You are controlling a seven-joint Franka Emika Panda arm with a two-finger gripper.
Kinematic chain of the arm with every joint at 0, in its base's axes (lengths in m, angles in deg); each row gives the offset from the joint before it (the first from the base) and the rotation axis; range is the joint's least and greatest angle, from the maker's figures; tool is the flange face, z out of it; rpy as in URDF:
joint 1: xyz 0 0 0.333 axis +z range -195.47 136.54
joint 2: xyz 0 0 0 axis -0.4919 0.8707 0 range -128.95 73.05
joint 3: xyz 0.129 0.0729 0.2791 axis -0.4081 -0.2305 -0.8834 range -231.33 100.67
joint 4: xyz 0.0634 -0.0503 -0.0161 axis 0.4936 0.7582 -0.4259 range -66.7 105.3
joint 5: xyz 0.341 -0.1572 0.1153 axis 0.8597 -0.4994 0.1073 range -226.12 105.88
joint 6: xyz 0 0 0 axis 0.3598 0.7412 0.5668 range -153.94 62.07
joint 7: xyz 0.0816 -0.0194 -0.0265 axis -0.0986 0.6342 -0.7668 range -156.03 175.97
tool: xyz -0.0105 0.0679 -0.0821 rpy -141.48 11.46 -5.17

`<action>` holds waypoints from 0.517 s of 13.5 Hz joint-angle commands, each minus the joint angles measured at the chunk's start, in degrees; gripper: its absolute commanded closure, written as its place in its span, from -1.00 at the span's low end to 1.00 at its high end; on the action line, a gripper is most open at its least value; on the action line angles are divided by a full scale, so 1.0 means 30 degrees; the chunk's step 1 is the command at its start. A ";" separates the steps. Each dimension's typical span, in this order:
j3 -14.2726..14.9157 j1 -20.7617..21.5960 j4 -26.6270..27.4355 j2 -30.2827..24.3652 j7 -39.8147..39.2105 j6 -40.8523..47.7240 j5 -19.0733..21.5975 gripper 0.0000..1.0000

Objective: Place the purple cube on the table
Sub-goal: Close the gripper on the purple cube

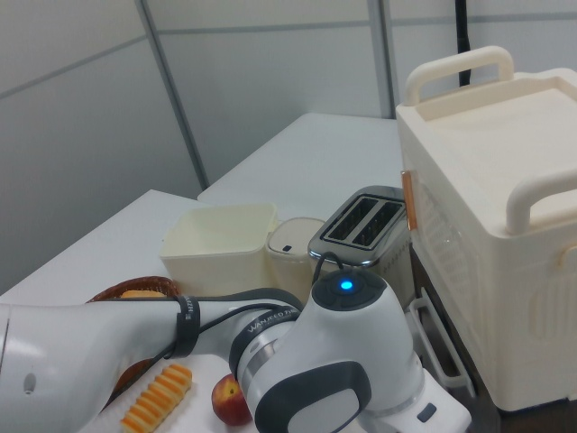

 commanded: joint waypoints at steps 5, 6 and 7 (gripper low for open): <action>0.0106 0.0085 0.0359 0.0756 0.0391 -0.0931 -0.1190 -1.00; 0.0106 0.0085 0.0359 0.0787 0.0391 -0.0931 -0.1222 -1.00; 0.0135 0.0085 0.0359 0.0845 0.0391 -0.0931 -0.1222 -1.00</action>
